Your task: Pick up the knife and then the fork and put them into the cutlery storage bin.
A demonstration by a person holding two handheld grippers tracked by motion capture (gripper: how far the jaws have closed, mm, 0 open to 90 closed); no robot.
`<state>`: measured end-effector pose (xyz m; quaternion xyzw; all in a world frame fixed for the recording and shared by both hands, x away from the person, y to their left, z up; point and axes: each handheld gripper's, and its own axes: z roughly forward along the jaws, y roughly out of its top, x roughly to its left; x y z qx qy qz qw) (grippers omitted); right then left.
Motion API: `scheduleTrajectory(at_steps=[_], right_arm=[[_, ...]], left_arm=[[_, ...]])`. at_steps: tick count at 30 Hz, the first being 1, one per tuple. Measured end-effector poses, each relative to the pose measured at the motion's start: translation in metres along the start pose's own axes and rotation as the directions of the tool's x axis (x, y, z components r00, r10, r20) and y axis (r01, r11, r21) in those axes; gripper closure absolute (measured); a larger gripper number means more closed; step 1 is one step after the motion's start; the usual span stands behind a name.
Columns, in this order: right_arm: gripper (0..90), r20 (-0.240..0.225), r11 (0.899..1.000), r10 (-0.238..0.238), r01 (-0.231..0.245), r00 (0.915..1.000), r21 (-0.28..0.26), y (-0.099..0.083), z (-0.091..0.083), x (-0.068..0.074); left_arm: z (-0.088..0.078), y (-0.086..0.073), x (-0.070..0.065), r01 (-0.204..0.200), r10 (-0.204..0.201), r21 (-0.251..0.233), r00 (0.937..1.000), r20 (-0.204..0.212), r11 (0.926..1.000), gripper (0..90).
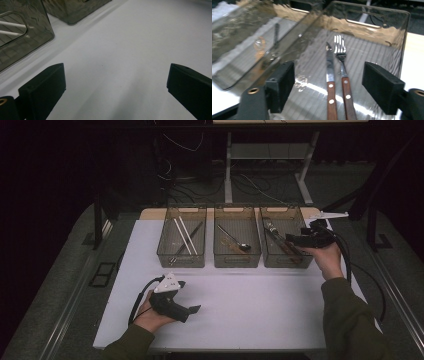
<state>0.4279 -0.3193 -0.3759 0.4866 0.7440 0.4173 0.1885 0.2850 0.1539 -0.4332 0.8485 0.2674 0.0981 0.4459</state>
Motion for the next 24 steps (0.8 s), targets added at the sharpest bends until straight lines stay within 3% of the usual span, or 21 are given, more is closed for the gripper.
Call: scheduleTrajectory(at_steps=[3, 8, 14, 18, 24], right_arm=[[18.3, -0.049, 0.999, 0.004, -0.006, 0.9988, -0.037, -0.005, -0.011, 0.006], [13.0, -0.077, 0.997, -0.024, 0.018, 0.9968, -0.073, -0.017, -0.024, 0.021], [12.3, -0.071, 0.993, -0.091, 0.085, 0.9933, -0.088, -0.037, -0.033, 0.041], [12.3, -0.085, 0.990, -0.097, 0.087, 0.9917, -0.114, -0.051, -0.038, 0.051], [12.3, -0.109, 0.987, -0.130, 0.118, 0.9855, -0.111, -0.069, -0.043, 0.067]], left_arm=[[0.001, 0.000, -0.001, 0.000, 0.000, 0.005, 1.0000, -0.006, 1.0000, 0.0], [0.000, -0.001, 0.000, -0.002, 0.003, 0.009, 0.9999, -0.012, 1.0000, 0.0], [0.000, -0.002, 0.001, 0.006, -0.006, 0.009, 0.9998, -0.018, 0.9999, 0.0], [0.000, -0.002, 0.000, 0.001, -0.001, 0.014, 0.9998, -0.020, 0.9999, 0.0], [-0.001, -0.002, 0.000, -0.004, 0.004, 0.018, 0.9998, -0.019, 0.9998, 0.0]])
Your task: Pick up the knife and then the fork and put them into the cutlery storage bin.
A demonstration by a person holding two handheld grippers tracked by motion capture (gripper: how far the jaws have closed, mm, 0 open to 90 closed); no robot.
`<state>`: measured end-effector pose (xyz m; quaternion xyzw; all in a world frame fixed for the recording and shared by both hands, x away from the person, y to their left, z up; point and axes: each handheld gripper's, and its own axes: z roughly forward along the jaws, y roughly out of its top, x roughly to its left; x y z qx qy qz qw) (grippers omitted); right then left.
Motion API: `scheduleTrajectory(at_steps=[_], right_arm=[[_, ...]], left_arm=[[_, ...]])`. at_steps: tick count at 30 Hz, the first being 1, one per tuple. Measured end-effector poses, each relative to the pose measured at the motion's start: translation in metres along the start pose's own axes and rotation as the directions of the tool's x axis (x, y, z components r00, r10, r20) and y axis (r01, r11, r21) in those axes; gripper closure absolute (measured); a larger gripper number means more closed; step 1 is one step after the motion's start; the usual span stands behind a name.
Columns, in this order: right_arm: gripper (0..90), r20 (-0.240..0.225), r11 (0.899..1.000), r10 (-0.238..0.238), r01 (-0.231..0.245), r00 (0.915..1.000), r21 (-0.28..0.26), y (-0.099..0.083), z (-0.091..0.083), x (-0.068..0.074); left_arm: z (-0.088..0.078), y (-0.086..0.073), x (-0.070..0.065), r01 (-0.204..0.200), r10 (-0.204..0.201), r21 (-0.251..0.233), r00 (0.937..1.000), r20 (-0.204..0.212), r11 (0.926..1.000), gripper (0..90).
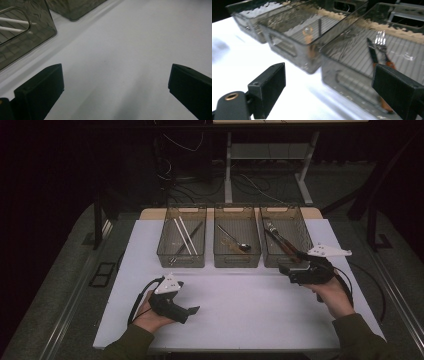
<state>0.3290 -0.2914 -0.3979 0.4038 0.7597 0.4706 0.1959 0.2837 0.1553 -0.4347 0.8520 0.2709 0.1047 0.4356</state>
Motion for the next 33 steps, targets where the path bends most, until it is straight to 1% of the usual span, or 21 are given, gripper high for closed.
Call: scheduleTrajectory(at_steps=[1, 3, 5, 6, 10, 11, 12, 14, 16, 17, 19, 22, 23, 25, 28, 30, 32, 33], right_arm=[[12.3, -0.001, 1.000, -0.012, 0.012, 0.9999, -0.001, -0.003, -0.001, 0.003], [12.3, -0.019, 1.000, -0.009, 0.009, 0.9998, 0.000, -0.008, -0.003, 0.009], [12.3, -0.020, 1.000, -0.018, 0.018, 0.9996, 0.005, -0.014, -0.005, 0.014], [12.3, -0.029, 1.000, -0.019, 0.020, 0.9994, 0.007, -0.017, -0.006, 0.016], [12.3, -0.057, 0.999, -0.033, 0.034, 0.9978, 0.008, -0.028, -0.011, 0.024], [12.3, -0.064, 0.999, -0.044, 0.045, 0.9970, 0.013, -0.031, -0.013, 0.025], [12.3, -0.070, 0.999, -0.045, 0.046, 0.9966, 0.013, -0.034, -0.014, 0.025], [12.3, -0.084, 1.000, -0.022, 0.023, 0.9963, 0.007, -0.041, -0.016, 0.026], [12.3, -0.096, 1.000, -0.017, 0.018, 0.9953, 0.016, -0.046, -0.018, 0.028], [12.3, -0.094, 1.000, -0.017, 0.019, 0.9954, 0.021, -0.048, -0.018, 0.029], [12.3, -0.111, 1.000, -0.014, 0.016, 0.9938, 0.017, -0.052, -0.020, 0.030], [12.3, -0.118, 0.999, -0.026, 0.029, 0.9927, 0.025, -0.057, -0.022, 0.030], [12.3, -0.112, 0.999, -0.032, 0.036, 0.9932, 0.029, -0.058, -0.023, 0.030], [12.3, -0.117, 0.999, -0.022, 0.027, 0.9929, 0.040, -0.061, -0.024, 0.030], [12.3, -0.132, 0.998, -0.027, 0.033, 0.9909, 0.047, -0.066, -0.026, 0.032], [12.3, -0.129, 0.997, -0.040, 0.048, 0.9908, 0.055, -0.067, -0.027, 0.033], [12.3, -0.134, 0.997, -0.036, 0.045, 0.9903, 0.061, -0.068, -0.028, 0.033], [12.3, -0.130, 0.997, -0.043, 0.051, 0.9906, 0.055, -0.068, -0.028, 0.033]], left_arm=[[0.000, 0.000, 0.000, 0.000, 0.000, 0.000, 1.0000, 0.000, 1.0000, 0.0], [0.000, 0.000, 0.000, 0.000, 0.000, -0.001, 1.0000, 0.001, 1.0000, 0.0], [0.000, 0.000, 0.000, 0.000, 0.000, -0.004, 1.0000, -0.001, 1.0000, 0.0], [-0.001, 0.000, 0.000, 0.001, -0.001, -0.002, 1.0000, -0.001, 1.0000, 0.0], [0.000, 0.000, -0.001, -0.004, 0.004, -0.003, 1.0000, 0.004, 1.0000, 0.0], [0.000, 0.000, -0.001, -0.005, 0.005, -0.003, 1.0000, 0.005, 1.0000, 0.0], [0.000, 0.000, -0.001, -0.006, 0.006, -0.002, 0.9999, 0.008, 1.0000, 0.0], [0.000, 0.000, -0.002, -0.007, 0.007, -0.001, 0.9999, 0.008, 1.0000, 0.0], [0.000, 0.000, -0.002, -0.005, 0.005, -0.006, 0.9999, 0.012, 1.0000, 0.0], [0.001, 0.000, -0.002, -0.004, 0.004, -0.007, 0.9999, 0.014, 1.0000, 0.0], [0.001, 0.000, -0.002, -0.003, 0.003, -0.007, 0.9999, 0.015, 1.0000, 0.0], [0.000, 0.000, -0.002, -0.008, 0.008, -0.010, 0.9999, 0.014, 0.9999, 0.0], [0.000, 0.000, -0.002, -0.008, 0.009, -0.011, 0.9999, 0.014, 0.9999, 0.0], [0.000, 0.000, -0.002, -0.009, 0.009, -0.012, 0.9998, 0.016, 0.9999, 0.0], [0.001, 0.000, -0.003, -0.009, 0.009, -0.005, 0.9998, 0.015, 0.9999, 0.0], [0.001, 0.000, -0.003, -0.016, 0.016, -0.003, 0.9998, 0.013, 0.9999, 0.0], [0.000, 0.000, -0.003, -0.017, 0.017, -0.005, 0.9998, 0.011, 0.9999, 0.0], [0.000, 0.000, -0.003, -0.017, 0.017, -0.005, 0.9998, 0.011, 0.9999, 0.0]])
